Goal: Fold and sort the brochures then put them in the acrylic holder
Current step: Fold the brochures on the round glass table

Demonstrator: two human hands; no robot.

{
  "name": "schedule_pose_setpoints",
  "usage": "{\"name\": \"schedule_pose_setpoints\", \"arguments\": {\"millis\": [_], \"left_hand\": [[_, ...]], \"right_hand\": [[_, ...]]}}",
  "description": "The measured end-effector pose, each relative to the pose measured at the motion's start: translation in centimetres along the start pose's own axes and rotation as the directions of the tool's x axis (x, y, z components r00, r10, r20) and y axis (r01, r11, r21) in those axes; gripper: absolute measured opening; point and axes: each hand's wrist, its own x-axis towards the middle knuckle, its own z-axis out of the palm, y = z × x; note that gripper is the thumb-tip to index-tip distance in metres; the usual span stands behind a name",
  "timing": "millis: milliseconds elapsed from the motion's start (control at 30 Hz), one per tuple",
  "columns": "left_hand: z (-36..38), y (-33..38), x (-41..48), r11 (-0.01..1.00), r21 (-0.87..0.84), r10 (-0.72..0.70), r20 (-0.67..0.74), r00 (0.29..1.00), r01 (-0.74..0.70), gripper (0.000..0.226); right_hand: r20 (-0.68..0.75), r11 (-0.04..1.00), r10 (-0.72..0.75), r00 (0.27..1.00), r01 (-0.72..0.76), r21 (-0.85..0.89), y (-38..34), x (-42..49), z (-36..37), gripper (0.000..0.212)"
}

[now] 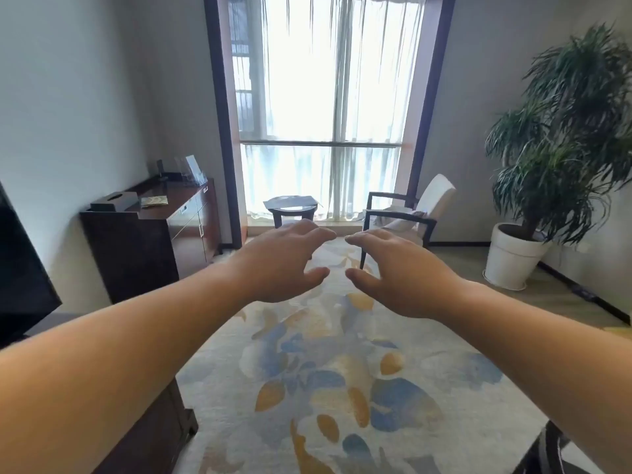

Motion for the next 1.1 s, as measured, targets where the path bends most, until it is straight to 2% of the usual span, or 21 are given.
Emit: {"name": "schedule_pose_setpoints", "arguments": {"millis": [233,500,700,833,967,1100], "left_hand": [[3.8,-3.8,6.8,0.995,0.024,-0.094,0.078,0.993,0.093,0.062],[6.5,-8.3,16.7,0.982,0.03,-0.188,0.072,0.98,0.186,0.062],[10.9,-12.8,23.1,0.975,0.027,-0.221,0.098,0.97,0.219,0.066],[14.3,-17.6,27.1,0.98,0.054,-0.194,0.1,0.976,0.19,0.072],[17.3,-23.9,31.3,0.975,0.02,-0.222,0.087,0.971,0.221,0.075],[19.4,-30.4,36.1,0.973,-0.005,-0.228,0.146,0.963,0.232,0.077]], "right_hand": [[0.025,0.999,0.023,0.999,-0.022,-0.024,6.1,6.0,2.0,0.058],[0.036,1.0,0.021,0.999,-0.021,-0.019,15.2,15.6,3.4,0.058],[0.117,0.999,0.019,0.993,-0.022,0.024,20.2,22.2,7.9,0.065],[0.181,0.999,0.017,0.983,-0.023,0.027,22.8,27.9,11.6,0.071],[0.22,1.0,0.026,0.975,-0.026,-0.002,24.6,34.4,15.4,0.075],[0.239,0.999,0.047,0.97,-0.042,-0.027,26.0,41.6,18.4,0.075]]}}
